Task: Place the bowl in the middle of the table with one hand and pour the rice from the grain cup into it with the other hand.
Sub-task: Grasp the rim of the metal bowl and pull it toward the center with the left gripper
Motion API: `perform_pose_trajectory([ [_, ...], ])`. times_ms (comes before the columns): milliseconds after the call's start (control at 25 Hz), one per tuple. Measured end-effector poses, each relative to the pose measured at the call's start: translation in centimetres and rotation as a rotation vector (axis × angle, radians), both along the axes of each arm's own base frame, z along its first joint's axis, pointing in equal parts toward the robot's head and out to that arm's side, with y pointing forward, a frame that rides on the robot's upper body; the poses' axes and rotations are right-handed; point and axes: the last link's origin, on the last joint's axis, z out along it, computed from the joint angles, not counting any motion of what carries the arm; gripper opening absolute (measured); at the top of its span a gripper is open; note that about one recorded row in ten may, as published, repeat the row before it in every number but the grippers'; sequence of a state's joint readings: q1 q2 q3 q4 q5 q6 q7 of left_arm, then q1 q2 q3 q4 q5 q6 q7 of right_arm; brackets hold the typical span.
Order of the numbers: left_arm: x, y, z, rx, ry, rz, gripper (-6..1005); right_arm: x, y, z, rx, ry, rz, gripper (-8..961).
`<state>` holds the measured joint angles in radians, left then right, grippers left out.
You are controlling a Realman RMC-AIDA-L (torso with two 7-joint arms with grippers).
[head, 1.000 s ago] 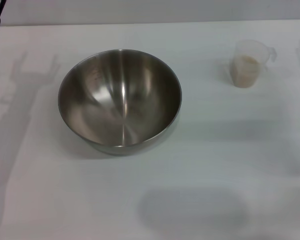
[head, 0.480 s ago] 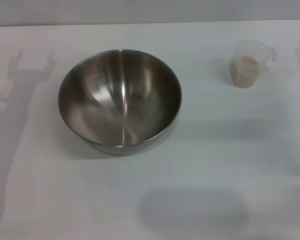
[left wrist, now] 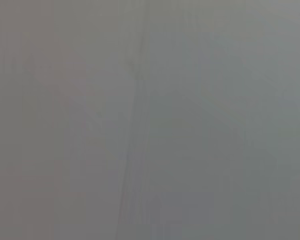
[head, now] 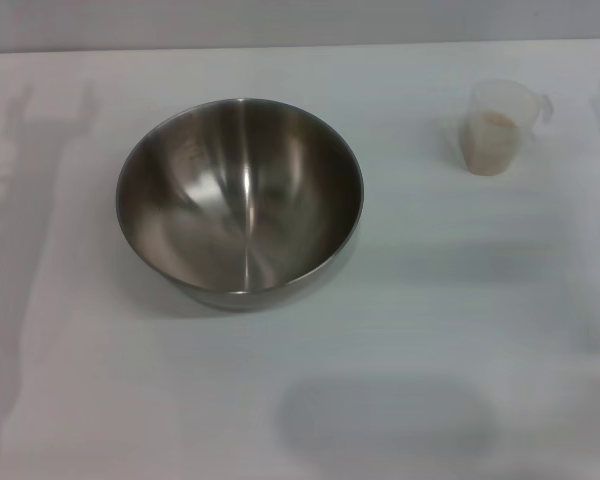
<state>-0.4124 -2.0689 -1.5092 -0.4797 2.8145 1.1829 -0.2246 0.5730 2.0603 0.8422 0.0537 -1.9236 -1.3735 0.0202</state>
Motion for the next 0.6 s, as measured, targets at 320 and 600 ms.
perform_pose_trajectory([
  [320, 6.7, 5.8, 3.8, -0.289, -0.118, 0.243, 841, -0.1, 0.0, 0.0, 0.0, 0.002, 0.002, 739],
  [600, 10.1, 5.9, 4.4, -0.549, -0.034, 0.443, 841, -0.3, 0.3, -0.1, -0.004, 0.002, 0.006, 739],
])
